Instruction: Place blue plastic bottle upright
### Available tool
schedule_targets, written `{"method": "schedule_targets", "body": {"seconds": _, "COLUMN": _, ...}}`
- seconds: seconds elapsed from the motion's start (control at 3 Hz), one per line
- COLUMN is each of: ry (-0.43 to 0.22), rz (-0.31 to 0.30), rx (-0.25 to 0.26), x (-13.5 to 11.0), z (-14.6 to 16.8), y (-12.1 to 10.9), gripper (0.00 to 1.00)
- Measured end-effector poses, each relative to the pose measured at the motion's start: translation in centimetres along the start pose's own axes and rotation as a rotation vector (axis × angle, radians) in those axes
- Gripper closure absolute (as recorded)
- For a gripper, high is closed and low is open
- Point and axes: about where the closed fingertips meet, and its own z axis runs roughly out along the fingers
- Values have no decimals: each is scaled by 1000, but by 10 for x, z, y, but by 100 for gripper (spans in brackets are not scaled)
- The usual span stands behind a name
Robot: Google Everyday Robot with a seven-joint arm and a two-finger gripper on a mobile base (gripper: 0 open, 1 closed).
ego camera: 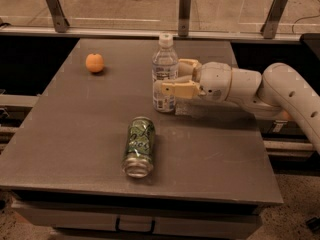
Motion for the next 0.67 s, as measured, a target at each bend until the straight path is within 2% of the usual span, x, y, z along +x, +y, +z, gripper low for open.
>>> {"method": "schedule_targets", "body": {"seconds": 0.33, "ry": 4, "rz": 3, "rx": 2, "x": 2, "z": 0, "y": 0, "gripper": 0}}
{"method": "schedule_targets", "body": {"seconds": 0.67, "ry": 10, "rz": 0, "rx": 6, "x": 1, "z": -3, "y": 0, "gripper": 0}}
